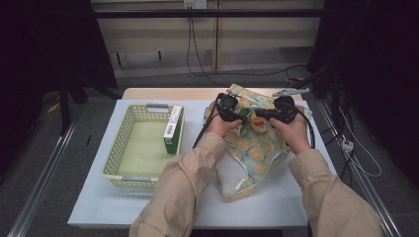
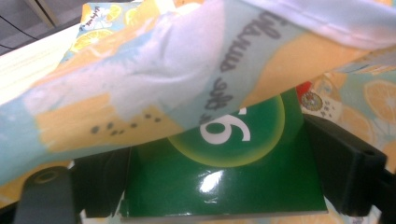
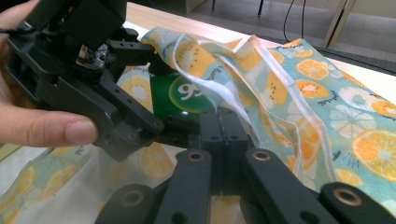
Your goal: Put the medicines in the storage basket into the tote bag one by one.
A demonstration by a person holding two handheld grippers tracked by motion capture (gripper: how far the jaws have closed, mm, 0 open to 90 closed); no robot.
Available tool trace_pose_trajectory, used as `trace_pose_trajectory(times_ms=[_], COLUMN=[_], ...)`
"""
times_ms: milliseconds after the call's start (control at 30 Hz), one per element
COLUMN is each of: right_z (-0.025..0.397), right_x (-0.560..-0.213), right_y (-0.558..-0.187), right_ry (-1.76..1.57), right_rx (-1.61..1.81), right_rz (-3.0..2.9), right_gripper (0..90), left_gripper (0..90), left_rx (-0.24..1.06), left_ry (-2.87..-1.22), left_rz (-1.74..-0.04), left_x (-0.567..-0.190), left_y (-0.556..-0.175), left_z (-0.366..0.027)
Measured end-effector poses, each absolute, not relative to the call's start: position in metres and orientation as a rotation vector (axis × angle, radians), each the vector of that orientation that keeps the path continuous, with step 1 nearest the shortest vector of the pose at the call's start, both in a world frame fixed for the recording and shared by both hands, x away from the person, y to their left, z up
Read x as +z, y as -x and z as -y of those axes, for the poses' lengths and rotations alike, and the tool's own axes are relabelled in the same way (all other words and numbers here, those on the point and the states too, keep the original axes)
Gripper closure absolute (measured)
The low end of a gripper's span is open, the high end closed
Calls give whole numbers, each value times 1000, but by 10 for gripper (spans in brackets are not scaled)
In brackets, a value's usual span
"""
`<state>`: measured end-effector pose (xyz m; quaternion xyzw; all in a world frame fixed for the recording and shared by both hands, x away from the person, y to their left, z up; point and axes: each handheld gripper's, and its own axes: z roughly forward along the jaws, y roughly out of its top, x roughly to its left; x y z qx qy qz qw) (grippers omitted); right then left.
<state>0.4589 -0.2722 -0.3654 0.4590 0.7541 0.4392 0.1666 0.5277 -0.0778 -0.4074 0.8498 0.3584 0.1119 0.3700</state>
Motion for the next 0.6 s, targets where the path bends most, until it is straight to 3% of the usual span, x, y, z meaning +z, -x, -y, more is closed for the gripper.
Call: trace_pose_trajectory(times_ms=[33, 100, 600], right_z=[273, 274, 254], right_x=[-367, -369, -369], right_y=[-460, -460, -448], right_ry=[-1312, -1322, -1275], right_rx=[1250, 1241, 1266], right_rz=[-2151, -2153, -2185], right_gripper=[900, 900, 900], left_gripper=[128, 100, 108], left_rx=[239, 264, 197], left_ry=[-2196, -2196, -2206], left_rz=[-904, -912, -838], left_x=[-407, -402, -360], left_y=[-527, -521, -481], left_z=[76, 74, 16])
